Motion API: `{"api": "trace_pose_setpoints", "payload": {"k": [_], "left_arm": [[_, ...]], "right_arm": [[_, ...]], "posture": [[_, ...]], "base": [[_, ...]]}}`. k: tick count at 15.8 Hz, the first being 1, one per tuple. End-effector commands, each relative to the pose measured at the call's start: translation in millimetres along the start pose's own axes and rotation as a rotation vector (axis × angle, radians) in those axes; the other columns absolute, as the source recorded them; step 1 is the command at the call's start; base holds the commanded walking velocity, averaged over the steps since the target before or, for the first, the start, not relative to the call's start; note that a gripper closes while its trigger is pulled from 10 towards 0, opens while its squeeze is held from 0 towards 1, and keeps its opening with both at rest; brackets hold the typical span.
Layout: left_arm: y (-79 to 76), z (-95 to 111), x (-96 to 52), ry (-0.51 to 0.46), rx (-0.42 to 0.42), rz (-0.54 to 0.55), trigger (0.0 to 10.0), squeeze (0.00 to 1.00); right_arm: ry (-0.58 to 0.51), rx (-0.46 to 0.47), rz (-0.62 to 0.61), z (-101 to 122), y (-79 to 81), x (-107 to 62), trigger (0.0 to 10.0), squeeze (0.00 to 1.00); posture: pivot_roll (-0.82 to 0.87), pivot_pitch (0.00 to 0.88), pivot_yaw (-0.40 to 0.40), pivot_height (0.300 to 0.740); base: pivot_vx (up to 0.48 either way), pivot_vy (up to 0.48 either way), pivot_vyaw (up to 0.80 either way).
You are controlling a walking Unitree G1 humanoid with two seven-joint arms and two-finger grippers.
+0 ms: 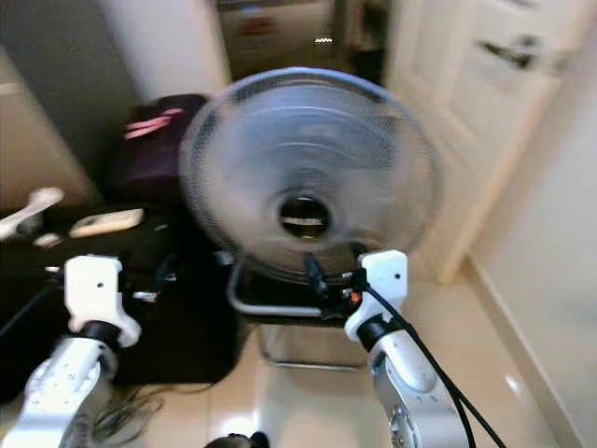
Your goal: Clean up the room
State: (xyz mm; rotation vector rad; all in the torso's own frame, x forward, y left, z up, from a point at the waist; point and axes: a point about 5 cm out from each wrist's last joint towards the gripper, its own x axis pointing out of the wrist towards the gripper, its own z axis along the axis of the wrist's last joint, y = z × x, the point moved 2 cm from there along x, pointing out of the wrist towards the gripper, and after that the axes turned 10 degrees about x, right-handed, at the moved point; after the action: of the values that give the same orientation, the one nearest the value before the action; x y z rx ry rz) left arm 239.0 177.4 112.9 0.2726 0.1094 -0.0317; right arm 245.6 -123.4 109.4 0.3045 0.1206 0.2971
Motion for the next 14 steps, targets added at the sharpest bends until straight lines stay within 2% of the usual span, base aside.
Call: {"api": "trace_pose_setpoints", "payload": {"k": [1,3,4,5,6,7,9,10,11,13,14], "left_arm": [[7.2,2,-1.9,0.005,0.017,0.027,10.0,0.00],[6.4,-4,-0.8,0.053,0.025,0.008,10.0,0.00],[-0.1,-3,-0.8,0.053,0.028,-0.005,10.0,0.00],[-3.9,-2,-1.1,0.053,0.029,-0.018,10.0,0.00],[-4.0,-1,-3.4,0.080,-0.032,-0.039,10.0,0.00],[-2.3,-9,-5.6,0.113,-0.061,-0.042,10.0,0.00],[6.7,-10,-9.6,0.105,-0.046,0.026,10.0,0.00],[4.5,-9,-12.8,0.109,-0.072,0.029,10.0,0.00],[0.7,-11,-14.3,0.129,-0.046,0.002,10.0,0.00],[-7.6,0,-5.3,0.072,-0.015,-0.041,10.0,0.00],[-6.6,0,-2.4,0.066,0.010,-0.049,10.0,0.00]], "right_arm": [[0.010,-0.005,-0.032,-1,-1.6,0.0,10.0,0.00],[0.084,-0.080,-0.030,-7,-5.2,-4.4,10.0,0.00],[0.090,-0.095,-0.037,-5,-13.3,-7.4,10.0,0.00],[0.090,-0.077,-0.053,-5,-18.7,-9.1,10.0,0.00],[0.094,-0.080,-0.061,-3,-18.8,-11.1,10.0,0.00],[0.112,-0.062,-0.080,-4,-18.7,-16.7,10.0,0.00],[0.156,-0.061,-0.084,-13,-17.3,-21.1,10.0,0.00],[0.166,-0.072,-0.094,-15,-19.5,-22.6,10.0,0.00],[0.175,-0.057,-0.136,-16,-25.3,-22.6,10.0,0.00],[0.162,-0.042,-0.148,-9,-34.8,-15.2,10.0,0.00],[0.148,-0.045,-0.161,-6,-36.7,-9.3,10.0,0.00]], "posture": [[-0.07,0.000,0.115,0.740],[-0.03,0.000,0.072,0.740],[0.00,0.000,0.042,0.740],[-0.01,0.000,0.039,0.740],[-0.05,0.000,0.051,0.740],[-0.05,0.000,0.043,0.740],[-0.04,0.000,0.035,0.740],[-0.03,0.000,0.033,0.740],[-0.03,0.000,0.025,0.740],[-0.03,0.000,0.009,0.740],[-0.03,0.000,0.009,0.740]], "base": [[0.000,0.000,0.80],[0.000,0.000,0.80],[0.000,0.000,0.80],[0.000,0.000,0.80],[0.000,0.000,0.80],[0.000,0.000,0.80],[0.000,0.000,0.80],[0.000,0.000,0.80],[0.000,0.000,0.80],[0.000,0.000,0.80],[0.000,0.000,0.80]]}}
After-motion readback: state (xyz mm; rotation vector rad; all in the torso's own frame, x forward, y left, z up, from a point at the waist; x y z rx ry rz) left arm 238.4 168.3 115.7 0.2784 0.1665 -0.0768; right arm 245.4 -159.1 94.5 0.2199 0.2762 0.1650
